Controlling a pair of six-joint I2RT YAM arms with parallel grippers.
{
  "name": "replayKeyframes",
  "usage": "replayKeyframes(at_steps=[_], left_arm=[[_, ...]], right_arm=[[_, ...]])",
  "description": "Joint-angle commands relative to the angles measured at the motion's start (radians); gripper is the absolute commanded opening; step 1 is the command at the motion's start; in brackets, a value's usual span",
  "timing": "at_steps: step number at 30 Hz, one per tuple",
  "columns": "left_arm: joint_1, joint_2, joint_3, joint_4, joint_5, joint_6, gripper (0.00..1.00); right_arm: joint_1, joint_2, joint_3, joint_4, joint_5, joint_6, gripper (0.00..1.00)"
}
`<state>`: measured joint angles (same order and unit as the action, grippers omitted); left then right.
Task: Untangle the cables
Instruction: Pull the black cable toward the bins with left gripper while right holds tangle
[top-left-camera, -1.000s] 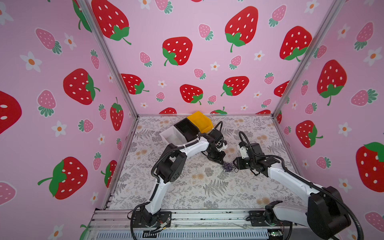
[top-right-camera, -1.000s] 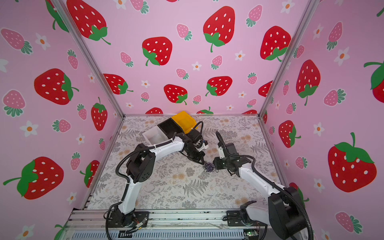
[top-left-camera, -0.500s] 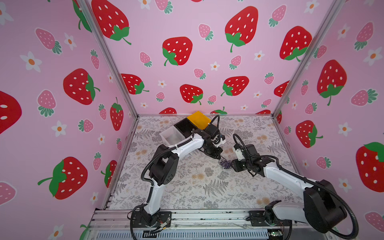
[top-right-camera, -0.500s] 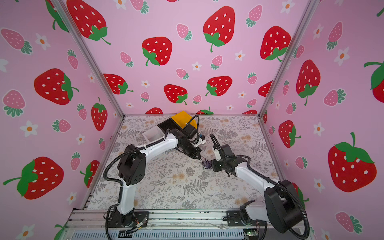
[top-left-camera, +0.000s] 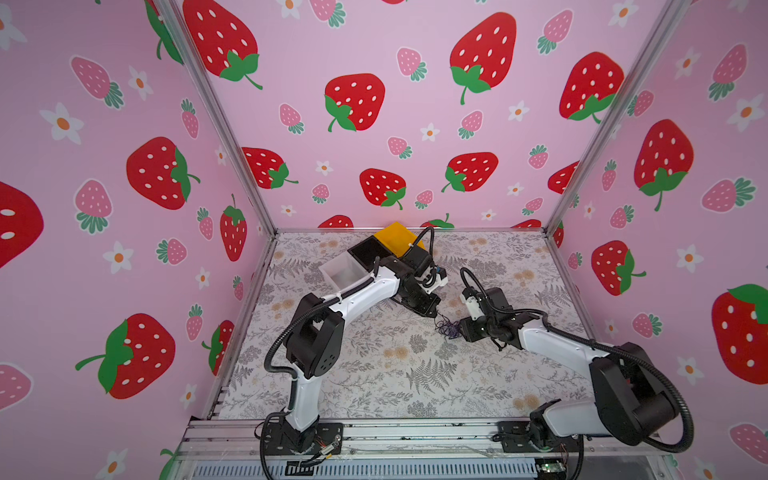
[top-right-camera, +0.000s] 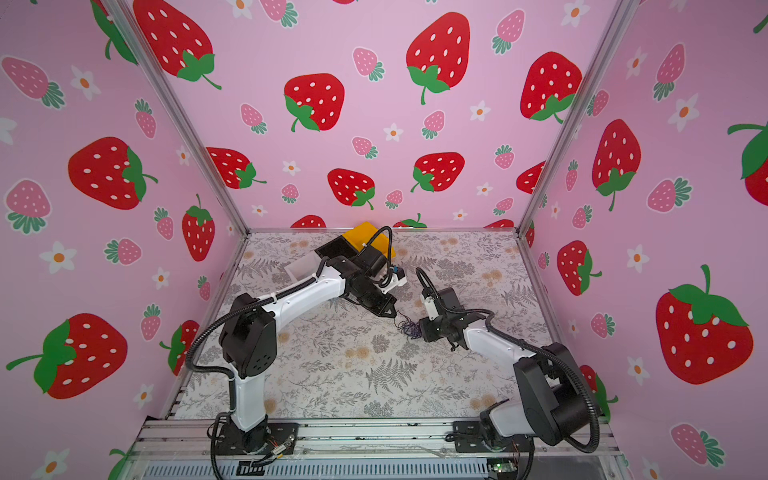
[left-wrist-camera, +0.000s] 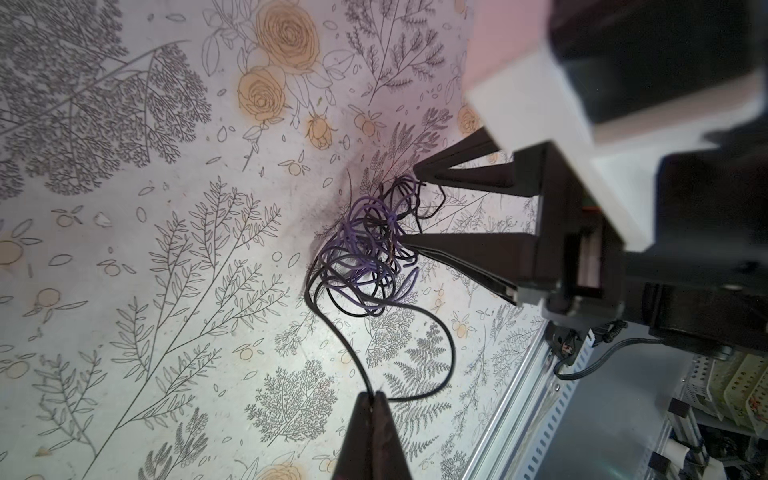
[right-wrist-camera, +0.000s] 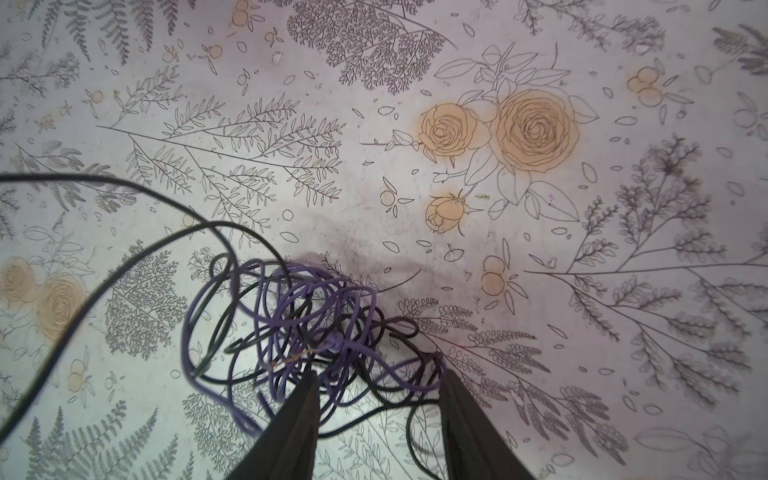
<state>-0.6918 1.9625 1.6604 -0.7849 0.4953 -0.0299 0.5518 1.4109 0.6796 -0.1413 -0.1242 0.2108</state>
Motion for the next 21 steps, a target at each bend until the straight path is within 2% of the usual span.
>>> replayKeyframes(at_steps=[1,12,21], left_arm=[[-0.001,-0.049,-0.021,-0.03,-0.024,0.024,0.0],[0.037,-0.191,-0.056,0.016,-0.052,-0.034,0.0],[0.106,-0.238,-0.113,0.018,-0.067,-0.041,0.0]], right_arm=[[0.0,0.03,-0.012,0.035,-0.016,-0.004,0.46],[-0.013,0.077,-0.019,0.036,0.007,0.009,0.23],[-0.049,0.038,-0.023,0.006,0.037,0.038,0.16]])
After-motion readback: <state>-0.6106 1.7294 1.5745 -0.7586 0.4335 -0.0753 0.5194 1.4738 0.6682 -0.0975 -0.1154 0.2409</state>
